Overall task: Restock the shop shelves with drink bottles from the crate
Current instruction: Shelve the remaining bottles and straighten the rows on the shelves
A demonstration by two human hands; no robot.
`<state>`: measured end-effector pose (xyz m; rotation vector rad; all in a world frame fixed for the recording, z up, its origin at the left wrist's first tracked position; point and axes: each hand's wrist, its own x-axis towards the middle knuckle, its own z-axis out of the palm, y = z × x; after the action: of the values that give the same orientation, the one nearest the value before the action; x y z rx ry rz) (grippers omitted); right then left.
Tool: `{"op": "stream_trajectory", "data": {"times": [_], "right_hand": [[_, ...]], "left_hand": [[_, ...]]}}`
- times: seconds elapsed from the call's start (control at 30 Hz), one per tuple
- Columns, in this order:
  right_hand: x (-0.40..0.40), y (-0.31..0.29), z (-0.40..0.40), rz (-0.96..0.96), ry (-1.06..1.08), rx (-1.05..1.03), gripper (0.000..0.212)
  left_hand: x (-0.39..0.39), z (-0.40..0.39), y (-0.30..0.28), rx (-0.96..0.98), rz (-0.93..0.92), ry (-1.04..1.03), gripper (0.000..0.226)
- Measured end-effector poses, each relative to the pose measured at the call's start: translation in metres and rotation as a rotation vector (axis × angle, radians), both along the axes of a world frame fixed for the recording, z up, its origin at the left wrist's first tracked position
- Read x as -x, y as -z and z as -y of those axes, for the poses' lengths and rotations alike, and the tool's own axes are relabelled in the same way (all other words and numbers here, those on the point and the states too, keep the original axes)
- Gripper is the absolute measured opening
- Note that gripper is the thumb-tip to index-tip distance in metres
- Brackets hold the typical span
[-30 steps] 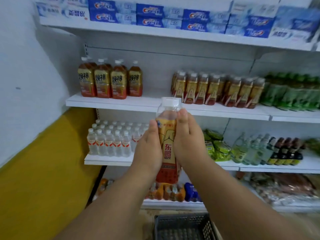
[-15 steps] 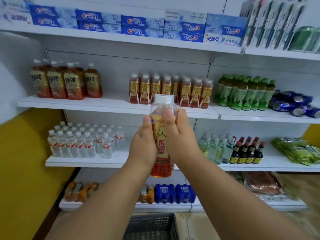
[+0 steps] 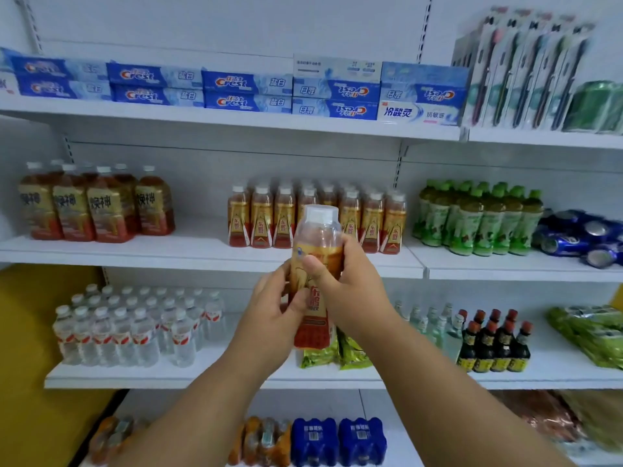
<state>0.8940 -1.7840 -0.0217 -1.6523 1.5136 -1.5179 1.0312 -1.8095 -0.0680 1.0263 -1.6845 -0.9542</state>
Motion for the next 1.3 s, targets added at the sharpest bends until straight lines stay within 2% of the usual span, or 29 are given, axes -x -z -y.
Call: {"op": "stream_trajectory", "data": {"times": [0.07, 0.13, 0.27, 0.4, 0.57, 0.8, 0.93, 1.0, 1.07, 1.17, 1.3], "right_hand": [[0.01, -0.002, 0.021, -0.012, 0.04, 0.019, 0.027], [0.021, -0.006, 0.044, -0.053, 0.091, 0.016, 0.029], [0.044, -0.011, 0.088, -0.089, 0.152, 0.037, 0.025], [0.068, -0.011, 0.132, -0.068, 0.189, 0.022, 0.038], [0.111, 0.01, 0.203, -0.062, 0.195, 0.0, 0.037], [0.159, 0.048, 0.295, -0.182, 0.158, -0.119, 0.058], [0.173, 0.052, 0.335, -0.32, 0.176, -0.132, 0.069], [0.175, 0.054, 0.344, -0.343, 0.224, -0.105, 0.06], [0.173, 0.061, 0.346, -0.357, 0.269, -0.043, 0.042], [0.169, 0.073, 0.344, -0.45, 0.212, 0.014, 0.03], [0.172, 0.078, 0.348, -0.489, 0.166, -0.027, 0.025]], "left_hand": [[0.01, 0.024, 0.0, 0.08, 0.112, 0.029, 0.058], [0.024, 0.052, -0.005, 0.119, 0.176, 0.045, 0.068], [0.055, 0.103, -0.008, 0.183, 0.184, -0.017, 0.068], [0.083, 0.156, -0.003, 0.208, 0.204, -0.068, 0.07], [0.122, 0.225, 0.015, 0.202, 0.229, -0.117, 0.073], [0.161, 0.301, 0.053, 0.084, 0.259, -0.119, 0.07], [0.17, 0.335, 0.056, 0.071, 0.244, -0.14, 0.065], [0.174, 0.345, 0.059, 0.094, 0.253, -0.145, 0.064], [0.175, 0.35, 0.067, 0.132, 0.309, -0.185, 0.066], [0.174, 0.349, 0.077, 0.149, 0.302, -0.343, 0.071], [0.182, 0.345, 0.083, 0.124, 0.271, -0.456, 0.051]]}}
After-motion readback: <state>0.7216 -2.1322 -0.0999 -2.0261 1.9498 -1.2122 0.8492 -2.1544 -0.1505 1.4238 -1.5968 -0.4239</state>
